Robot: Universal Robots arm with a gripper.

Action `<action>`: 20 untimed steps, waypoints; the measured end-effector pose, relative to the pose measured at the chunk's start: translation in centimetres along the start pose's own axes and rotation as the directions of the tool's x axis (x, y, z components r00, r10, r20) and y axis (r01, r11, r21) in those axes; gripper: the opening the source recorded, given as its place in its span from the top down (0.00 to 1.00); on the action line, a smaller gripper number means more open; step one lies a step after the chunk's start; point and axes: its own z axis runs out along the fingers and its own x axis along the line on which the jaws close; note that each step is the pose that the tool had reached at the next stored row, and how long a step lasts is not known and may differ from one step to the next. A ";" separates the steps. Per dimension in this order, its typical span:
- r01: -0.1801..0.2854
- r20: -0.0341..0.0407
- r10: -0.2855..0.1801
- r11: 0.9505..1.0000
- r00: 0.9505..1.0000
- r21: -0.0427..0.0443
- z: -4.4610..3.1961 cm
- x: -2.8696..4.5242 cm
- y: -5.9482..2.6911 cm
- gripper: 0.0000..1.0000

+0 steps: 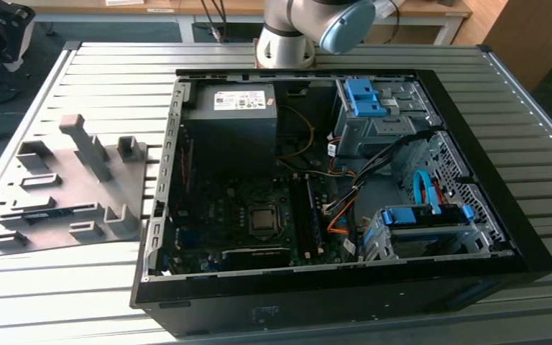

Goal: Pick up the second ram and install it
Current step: 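Reach for the second ram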

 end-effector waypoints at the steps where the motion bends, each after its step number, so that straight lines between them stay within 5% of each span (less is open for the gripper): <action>1: 0.000 0.000 0.000 1.000 1.000 0.000 -0.01 0.15 -0.01 0.90; 11: 0.000 0.000 0.000 1.000 1.000 0.000 0.01 0.36 -0.09 0.90; 20: 0.000 0.000 0.000 1.000 1.000 0.000 0.01 1.28 -1.43 0.90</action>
